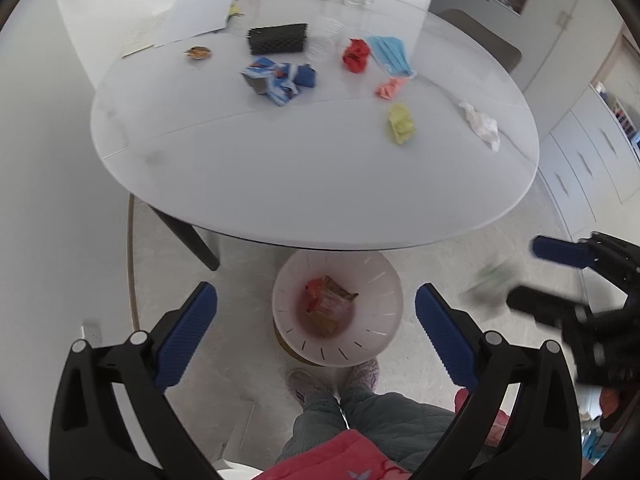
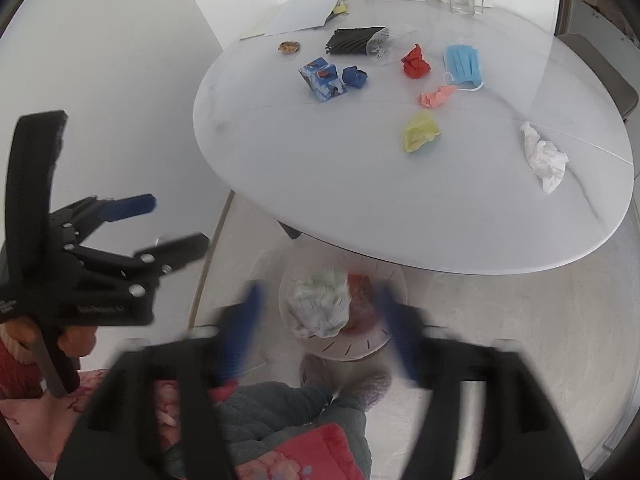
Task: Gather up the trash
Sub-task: 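Carry both items over the wastebasket and open both tools to drop them, then grasp the yellow crumpled paper with the left tool while the right tool grasps the white tissue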
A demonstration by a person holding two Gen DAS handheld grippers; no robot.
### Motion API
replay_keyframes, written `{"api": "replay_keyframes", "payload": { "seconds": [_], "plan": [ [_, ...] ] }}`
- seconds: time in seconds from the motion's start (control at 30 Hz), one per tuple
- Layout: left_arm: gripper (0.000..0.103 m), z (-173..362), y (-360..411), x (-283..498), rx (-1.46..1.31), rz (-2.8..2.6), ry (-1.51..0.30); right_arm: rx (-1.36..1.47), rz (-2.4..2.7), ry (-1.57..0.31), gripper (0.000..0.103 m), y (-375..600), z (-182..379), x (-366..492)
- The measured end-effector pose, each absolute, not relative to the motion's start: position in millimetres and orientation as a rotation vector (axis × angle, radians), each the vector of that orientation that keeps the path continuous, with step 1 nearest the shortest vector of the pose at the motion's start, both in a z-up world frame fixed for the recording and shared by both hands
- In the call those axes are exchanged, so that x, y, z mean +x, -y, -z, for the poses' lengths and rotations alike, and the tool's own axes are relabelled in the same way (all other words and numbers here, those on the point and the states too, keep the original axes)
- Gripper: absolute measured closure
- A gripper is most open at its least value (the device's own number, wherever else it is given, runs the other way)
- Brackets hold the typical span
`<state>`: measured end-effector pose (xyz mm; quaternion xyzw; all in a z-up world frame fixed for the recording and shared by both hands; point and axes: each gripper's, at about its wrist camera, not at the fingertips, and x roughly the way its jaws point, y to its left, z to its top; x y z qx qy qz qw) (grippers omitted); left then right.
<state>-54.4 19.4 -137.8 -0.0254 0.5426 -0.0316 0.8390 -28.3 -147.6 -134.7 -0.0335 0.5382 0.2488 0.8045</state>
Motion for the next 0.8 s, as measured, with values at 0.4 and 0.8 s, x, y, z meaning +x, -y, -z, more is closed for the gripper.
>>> {"api": "replay_keyframes", "payload": {
  "seconds": [0.4, 0.8],
  "plan": [
    [0.008, 126, -38, -59, -0.095, 0.029, -1.125, -0.002, -0.373, -1.069, 0.003, 172, 108, -17],
    [0.008, 116, -28, -41, -0.109, 0.119, -1.064, 0.041, -0.231, -1.036, 0.003, 194, 107, -10]
  ]
}}
